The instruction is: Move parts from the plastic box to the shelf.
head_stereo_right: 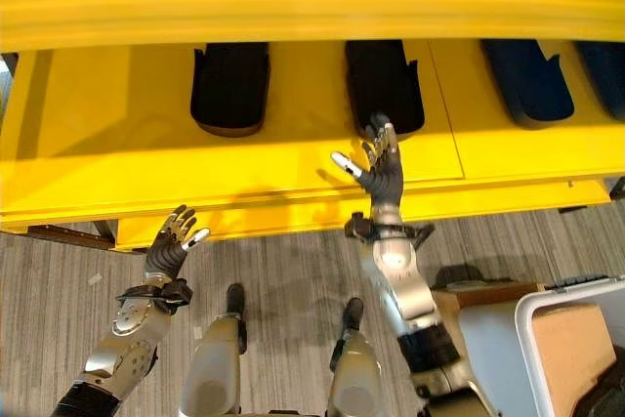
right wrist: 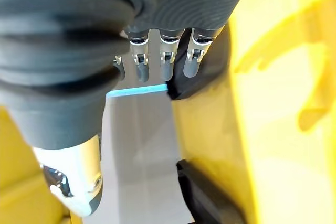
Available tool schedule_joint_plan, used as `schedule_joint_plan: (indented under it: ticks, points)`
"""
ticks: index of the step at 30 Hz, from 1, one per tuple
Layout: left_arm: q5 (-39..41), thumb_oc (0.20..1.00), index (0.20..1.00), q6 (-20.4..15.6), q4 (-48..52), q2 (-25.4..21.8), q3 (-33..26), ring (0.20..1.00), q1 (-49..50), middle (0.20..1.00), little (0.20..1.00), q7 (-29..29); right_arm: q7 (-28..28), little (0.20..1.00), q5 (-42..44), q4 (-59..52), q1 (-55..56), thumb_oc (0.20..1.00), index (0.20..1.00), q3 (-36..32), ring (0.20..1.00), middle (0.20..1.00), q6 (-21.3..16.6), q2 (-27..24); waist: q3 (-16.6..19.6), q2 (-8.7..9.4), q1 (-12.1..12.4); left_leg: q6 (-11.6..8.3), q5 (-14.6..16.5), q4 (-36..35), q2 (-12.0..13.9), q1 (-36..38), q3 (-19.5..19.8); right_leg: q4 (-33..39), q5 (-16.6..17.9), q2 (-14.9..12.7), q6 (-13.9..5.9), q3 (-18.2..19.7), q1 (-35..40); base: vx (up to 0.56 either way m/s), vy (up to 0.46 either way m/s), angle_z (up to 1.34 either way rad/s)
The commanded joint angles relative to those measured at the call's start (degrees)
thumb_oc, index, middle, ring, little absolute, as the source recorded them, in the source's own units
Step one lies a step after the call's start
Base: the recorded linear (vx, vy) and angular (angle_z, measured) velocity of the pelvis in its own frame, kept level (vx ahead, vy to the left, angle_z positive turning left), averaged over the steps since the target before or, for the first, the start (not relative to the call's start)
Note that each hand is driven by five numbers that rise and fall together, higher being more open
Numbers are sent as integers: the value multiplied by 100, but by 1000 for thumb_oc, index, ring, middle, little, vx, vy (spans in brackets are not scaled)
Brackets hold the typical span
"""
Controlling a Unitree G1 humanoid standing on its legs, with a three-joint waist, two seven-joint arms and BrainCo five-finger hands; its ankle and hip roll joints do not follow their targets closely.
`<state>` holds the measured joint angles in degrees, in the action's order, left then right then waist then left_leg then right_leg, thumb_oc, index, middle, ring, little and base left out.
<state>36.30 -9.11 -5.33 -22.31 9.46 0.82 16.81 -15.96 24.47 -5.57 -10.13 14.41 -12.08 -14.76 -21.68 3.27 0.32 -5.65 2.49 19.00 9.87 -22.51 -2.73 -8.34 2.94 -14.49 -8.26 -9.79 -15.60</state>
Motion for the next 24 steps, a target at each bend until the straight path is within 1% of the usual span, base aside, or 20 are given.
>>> schedule_joint_plan:
  ticks: [1, 3, 4, 7, 8, 9, 10, 11, 14, 16, 17, 18, 19, 21, 24]
  points:
    - [-780, 1000, 1000, -1065, 261, -48, -624, 1000, -1255, 1000, 1000, 451, 484, 1000, 169, -934, 134, 1000, 1000, -65, 1000, 1000, -624, -282, -116, -4, -186, -7, -121, -43, 255, 102, -53, -731, -514, -53, -12, -71, -86, -28, 30, -22]
    - [-832, 1000, 1000, -1128, 220, -55, -668, 1000, -1352, 1000, 1000, 543, 483, 1000, 161, -991, 175, 1000, 1000, -45, 1000, 1000, -647, -298, -133, 16, -218, -12, -108, -31, 268, 96, -89, -735, -500, -41, -13, -31, -126, -27, 22, -24]
    - [-904, 1000, 1000, -1240, 120, -73, -764, 1000, -1566, 1000, 1000, 768, 548, 1000, 187, -1116, 270, 1000, 1000, -20, 1000, 1000, -705, -361, -175, 52, -289, -30, -98, 8, 303, 56, -133, -718, -477, -22, -11, 27, -201, -40, 19, -22]
    - [-999, 1000, 1000, -1427, 94, -123, -925, 1000, -1881, 1000, 1000, 1089, 610, 1000, 227, -1291, 417, 1000, 1000, 6, 1000, 1000, -797, -449, -251, 112, -398, -55, -85, 47, 354, 5, -202, -695, -418, -3, -28, 98, -308, -30, 14, -19]
    - [-1040, 1000, 1000, -1545, 83, -198, -1046, 1000, -2064, 1000, 1000, 1251, 667, 1000, 166, -1406, 487, 1000, 1000, 20, 1000, 1000, -837, -548, -277, 139, -459, -67, -86, 36, 389, -17, -239, -681, -393, 9, -28, 140, -382, -21, 12, -20]
    - [-1118, 1000, 1000, -1584, 88, -250, -1058, 1000, -2158, 1000, 1000, 1339, 688, 1000, 295, -1385, 507, 1000, 1000, 50, 1000, 1000, -859, -553, -291, 149, -480, -72, -92, 21, 398, -27, -263, -668, -378, 15, -32, 154, -410, -5, 12, -17]
    - [-1182, 1000, 1000, -1649, 19, -382, -1161, 1000, -2333, 1000, 1000, 1486, 674, 1000, 230, -1497, 511, 1000, 1000, 44, 1000, 1000, -881, -623, -303, 168, -528, -83, -90, 20, 418, -36, -295, -661, -362, 19, -44, 181, -444, 2, 8, -17]
    - [-1182, 1000, 1000, -1651, 15, -383, -1160, 1000, -2336, 1000, 1000, 1486, 673, 1000, 230, -1499, 511, 1000, 1000, 43, 1000, 1000, -880, -622, -304, 169, -527, -82, -90, 20, 418, -36, -297, -662, -362, 19, -44, 183, -446, 13, 5, -12]
    - [-1272, 1000, 1000, -1719, -145, -613, -1205, 1000, -2673, 1000, 1000, 1692, 680, 1000, 251, -1557, 497, 1000, 1000, 93, 1000, 1000, -943, -686, -326, 203, -598, -98, -88, 7, 433, -44, -331, -644, -338, 36, -59, 230, -491, 9, -2, -6]
    - [-1373, 1000, 1000, -1754, -490, -961, -1209, 1000, -3171, 1000, 1000, 1933, 666, 1000, 193, -1632, 481, 1000, 1000, 187, 1000, 1000, -999, -756, -340, 229, -670, -127, -90, 54, 465, -111, -369, -668, -322, 49, -68, 257, -571, 8, -14, -11]
    - [-1371, 1000, 1000, -1757, -496, -964, -1206, 1000, -3178, 1000, 1000, 1933, 667, 1000, 193, -1631, 478, 1000, 1000, 185, 1000, 1000, -1000, -754, -341, 230, -669, -127, -89, 56, 465, -114, -368, -670, -323, 49, -68, 257, -573, 9, -12, -8]
    - [-1338, 1000, 1000, -1764, -685, -1112, -1150, 1000, -3413, 1000, 1000, 1983, 628, 1000, 125, -1659, 471, 1000, 1000, 204, 1000, 1000, -1012, -811, -351, 239, -703, -137, -87, 44, 469, -116, -387, -679, -322, 54, -74, 260, -587, 3, -2, -3]
    - [-1335, 1000, 1000, -1767, -692, -1114, -1146, 1000, -3420, 1000, 1000, 1981, 626, 1000, 124, -1660, 469, 1000, 1000, 202, 1000, 1000, -1011, -809, -354, 240, -700, -137, -87, 44, 468, -116, -387, -679, -322, 53, -74, 261, -587, 0, 0, 0]
    - [-1396, 1000, 1000, -1726, -914, -1352, -1058, 1000, -3732, 1000, 1000, 2080, 621, 1000, 145, -1642, 490, 1000, 1000, 260, 1000, 1000, -1051, -831, -367, 272, -735, -154, -97, 48, 478, -166, -385, -677, -304, 62, -86, 271, -627, 0, 0, 0]
    - [-1386, 1000, 1000, -1750, -952, -1463, -1066, 1000, -3798, 1000, 1000, 2090, 644, 1000, 162, -1612, 518, 1000, 1000, 282, 1000, 1000, -1040, -843, -376, 287, -742, -159, -93, 55, 490, -181, -383, -686, -300, 72, -87, 270, -653, 0, 0, 0]
